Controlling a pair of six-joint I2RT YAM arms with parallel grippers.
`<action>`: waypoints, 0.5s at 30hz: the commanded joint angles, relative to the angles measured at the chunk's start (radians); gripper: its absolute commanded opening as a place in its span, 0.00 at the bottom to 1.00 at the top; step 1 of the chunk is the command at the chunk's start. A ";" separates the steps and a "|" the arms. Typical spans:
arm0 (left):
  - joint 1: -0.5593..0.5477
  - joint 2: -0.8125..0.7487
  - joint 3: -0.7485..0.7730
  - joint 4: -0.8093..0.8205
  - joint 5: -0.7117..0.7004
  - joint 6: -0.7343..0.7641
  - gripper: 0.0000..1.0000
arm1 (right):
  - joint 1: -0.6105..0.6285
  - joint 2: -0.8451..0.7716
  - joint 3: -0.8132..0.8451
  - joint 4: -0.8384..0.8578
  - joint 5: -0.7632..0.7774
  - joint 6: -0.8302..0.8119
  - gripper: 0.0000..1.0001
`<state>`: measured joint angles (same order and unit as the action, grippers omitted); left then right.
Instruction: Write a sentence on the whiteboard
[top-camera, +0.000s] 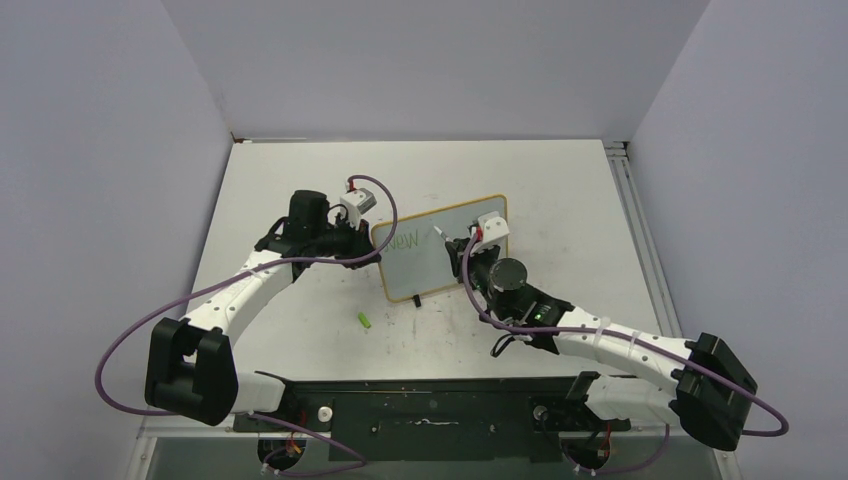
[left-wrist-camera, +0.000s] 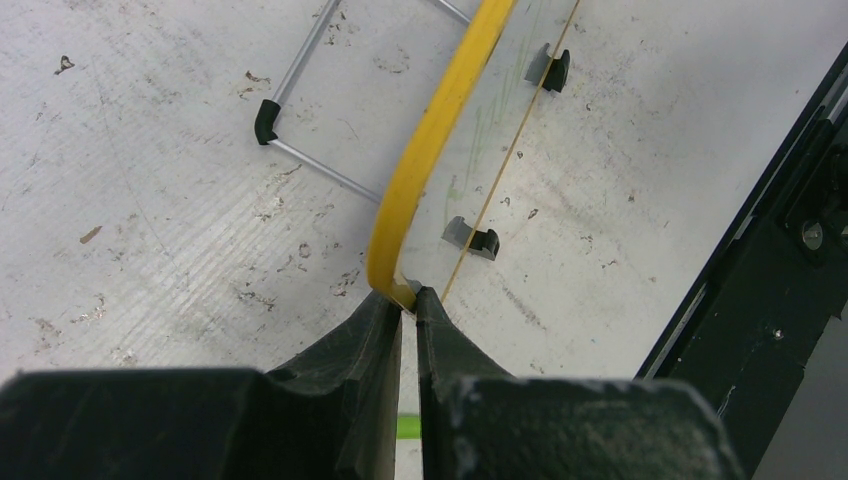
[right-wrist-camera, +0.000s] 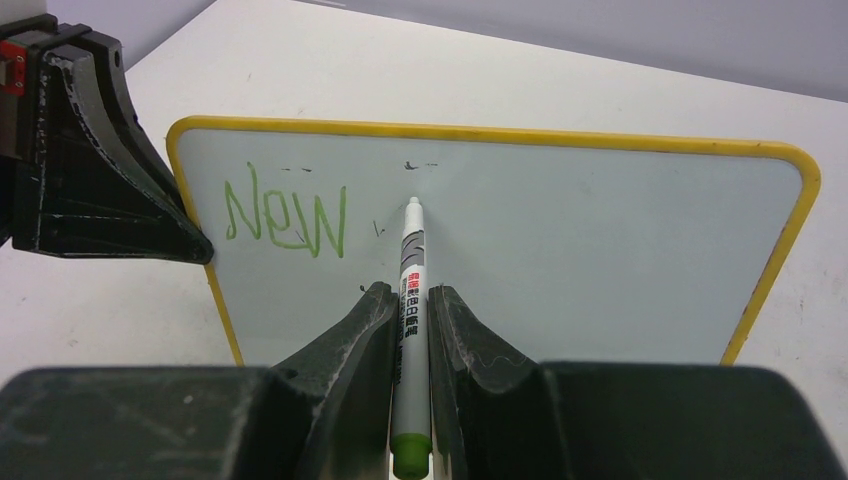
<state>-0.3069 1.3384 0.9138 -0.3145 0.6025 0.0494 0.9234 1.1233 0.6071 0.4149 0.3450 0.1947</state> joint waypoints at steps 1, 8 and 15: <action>-0.009 0.011 0.032 -0.015 0.009 0.015 0.00 | -0.001 0.015 0.010 0.063 0.017 0.002 0.05; -0.009 0.014 0.034 -0.015 0.013 0.016 0.00 | -0.001 0.036 0.013 0.081 0.036 -0.003 0.05; -0.009 0.012 0.033 -0.015 0.014 0.016 0.00 | -0.002 0.061 0.019 0.084 0.044 -0.008 0.05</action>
<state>-0.3069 1.3403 0.9146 -0.3134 0.5991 0.0544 0.9237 1.1667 0.6075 0.4538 0.3622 0.1940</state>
